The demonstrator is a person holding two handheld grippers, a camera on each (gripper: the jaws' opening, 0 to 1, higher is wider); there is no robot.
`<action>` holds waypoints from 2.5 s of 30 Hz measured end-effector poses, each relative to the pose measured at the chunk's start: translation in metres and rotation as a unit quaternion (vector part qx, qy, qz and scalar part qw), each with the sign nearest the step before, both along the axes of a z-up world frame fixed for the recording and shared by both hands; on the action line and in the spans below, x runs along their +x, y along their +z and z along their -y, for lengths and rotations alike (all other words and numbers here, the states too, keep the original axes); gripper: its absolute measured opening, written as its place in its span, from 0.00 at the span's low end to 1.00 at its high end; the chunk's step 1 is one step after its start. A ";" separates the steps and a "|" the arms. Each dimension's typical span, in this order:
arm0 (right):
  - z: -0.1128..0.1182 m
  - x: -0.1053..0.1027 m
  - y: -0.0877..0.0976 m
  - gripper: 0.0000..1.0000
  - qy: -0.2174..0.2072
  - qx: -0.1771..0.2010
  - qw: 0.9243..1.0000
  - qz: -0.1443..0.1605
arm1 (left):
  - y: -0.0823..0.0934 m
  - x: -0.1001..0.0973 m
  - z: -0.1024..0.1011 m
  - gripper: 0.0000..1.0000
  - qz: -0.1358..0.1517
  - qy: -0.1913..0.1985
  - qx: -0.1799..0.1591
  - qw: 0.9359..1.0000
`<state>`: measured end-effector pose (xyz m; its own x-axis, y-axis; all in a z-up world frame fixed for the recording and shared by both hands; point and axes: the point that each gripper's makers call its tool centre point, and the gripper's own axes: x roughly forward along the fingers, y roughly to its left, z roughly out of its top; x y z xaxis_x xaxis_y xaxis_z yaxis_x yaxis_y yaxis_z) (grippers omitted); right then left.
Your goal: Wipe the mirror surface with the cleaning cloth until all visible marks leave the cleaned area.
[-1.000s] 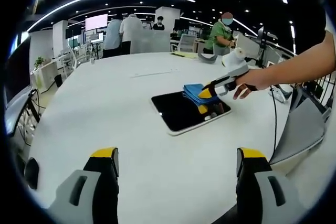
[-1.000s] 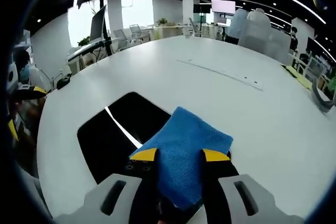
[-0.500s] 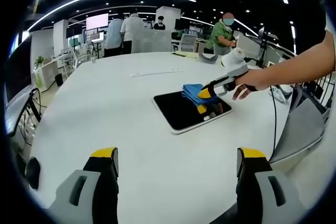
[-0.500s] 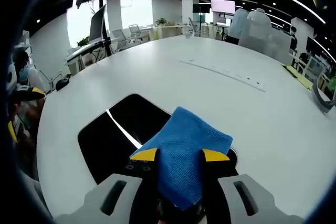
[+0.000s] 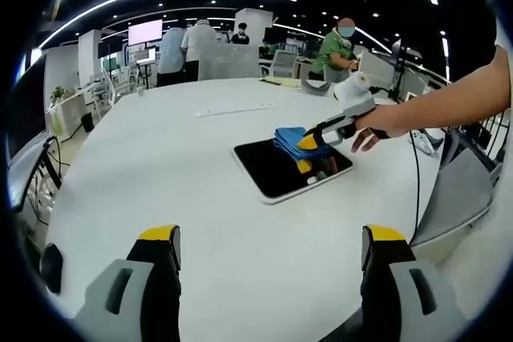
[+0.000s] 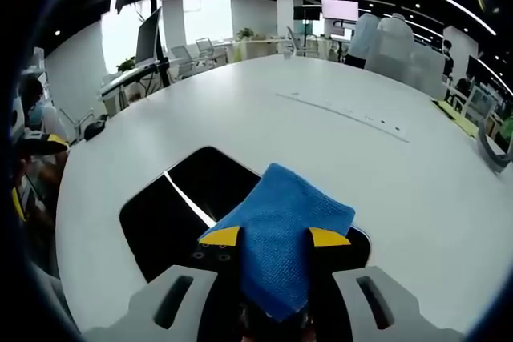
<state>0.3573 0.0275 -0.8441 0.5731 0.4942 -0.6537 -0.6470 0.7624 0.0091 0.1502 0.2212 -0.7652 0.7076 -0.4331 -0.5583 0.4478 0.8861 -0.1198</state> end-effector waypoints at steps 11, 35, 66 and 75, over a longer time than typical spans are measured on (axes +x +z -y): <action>-0.011 0.001 0.000 0.28 -0.004 0.000 1.000 0.001 | -0.001 -0.002 0.001 0.95 -0.002 -0.015 0.000 1.000; -0.026 0.005 -0.001 0.28 -0.006 -0.003 1.000 -0.001 | 0.001 -0.001 -0.013 0.95 0.001 -0.018 -0.004 1.000; -0.059 0.005 -0.001 0.27 0.001 -0.001 1.000 0.002 | 0.002 -0.003 -0.028 0.96 0.003 -0.017 -0.012 1.000; -0.068 0.003 -0.001 0.27 0.001 -0.001 1.000 0.002 | 0.001 -0.004 -0.030 0.96 0.002 -0.018 -0.016 1.000</action>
<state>0.3605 0.0951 -0.8446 0.5753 0.4937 -0.6521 -0.6484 0.7612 0.0042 0.1466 0.2511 -0.7643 0.6931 -0.4756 -0.5416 0.4799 0.8652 -0.1454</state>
